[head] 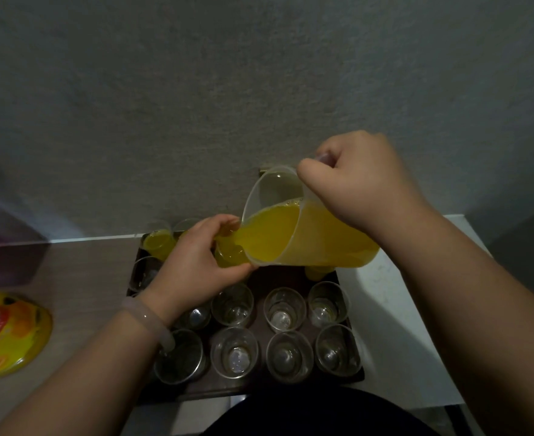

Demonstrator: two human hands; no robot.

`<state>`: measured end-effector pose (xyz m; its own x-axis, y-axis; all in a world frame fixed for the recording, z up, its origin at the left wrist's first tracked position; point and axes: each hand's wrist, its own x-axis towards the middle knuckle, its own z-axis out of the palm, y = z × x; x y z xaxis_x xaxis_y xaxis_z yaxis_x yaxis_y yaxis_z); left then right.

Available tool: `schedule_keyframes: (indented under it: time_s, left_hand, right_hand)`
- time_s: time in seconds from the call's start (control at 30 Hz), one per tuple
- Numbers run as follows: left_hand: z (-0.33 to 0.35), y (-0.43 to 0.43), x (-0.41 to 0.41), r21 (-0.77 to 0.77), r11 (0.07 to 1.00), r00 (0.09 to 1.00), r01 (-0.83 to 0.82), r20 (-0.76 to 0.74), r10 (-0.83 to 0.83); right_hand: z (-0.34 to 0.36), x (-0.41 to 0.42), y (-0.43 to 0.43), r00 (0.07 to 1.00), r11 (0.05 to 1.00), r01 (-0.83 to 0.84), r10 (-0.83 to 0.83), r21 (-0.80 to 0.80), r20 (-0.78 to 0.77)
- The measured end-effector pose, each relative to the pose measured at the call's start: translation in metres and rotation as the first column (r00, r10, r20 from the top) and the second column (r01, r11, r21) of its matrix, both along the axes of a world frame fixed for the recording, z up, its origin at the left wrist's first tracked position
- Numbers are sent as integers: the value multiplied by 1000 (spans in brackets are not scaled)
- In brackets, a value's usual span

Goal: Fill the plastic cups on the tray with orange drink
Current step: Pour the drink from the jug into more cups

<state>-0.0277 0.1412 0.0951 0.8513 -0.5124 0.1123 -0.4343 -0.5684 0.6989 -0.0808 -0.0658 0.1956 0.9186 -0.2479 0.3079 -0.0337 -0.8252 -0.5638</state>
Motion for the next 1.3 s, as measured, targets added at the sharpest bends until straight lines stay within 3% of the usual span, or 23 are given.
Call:
schedule_keyframes:
  time_s: [0.17,0.37,0.63,0.87,1.07,1.3]
  left_hand:
    - [2,0,-1,-7,1000,999,-2,34,2]
    - [-1,-1,2,-67,997,998,-48,44,51]
    - [-3,-8,0,-175,978,993,-115,-54,107]
    - [-11,-23,0,-82,994,997,-72,-22,71]
    - [-8,-43,3,43,999,1000,24,-19,-23]
    - [-8,-62,13,257,945,980,201,-64,-191]
  right_hand:
    - [-5,-1,-8,999,998,16,-19,53,51]
    - [-16,-2,-18,990,957,46,-82,286,115]
    - [-29,-13,-30,955,748,120,-267,652,131]
    - [-37,-23,-36,875,629,181,-454,756,169]
    - [-41,-31,-43,850,626,169,-484,762,209]
    - [-41,-37,-49,834,551,161,-520,819,186]
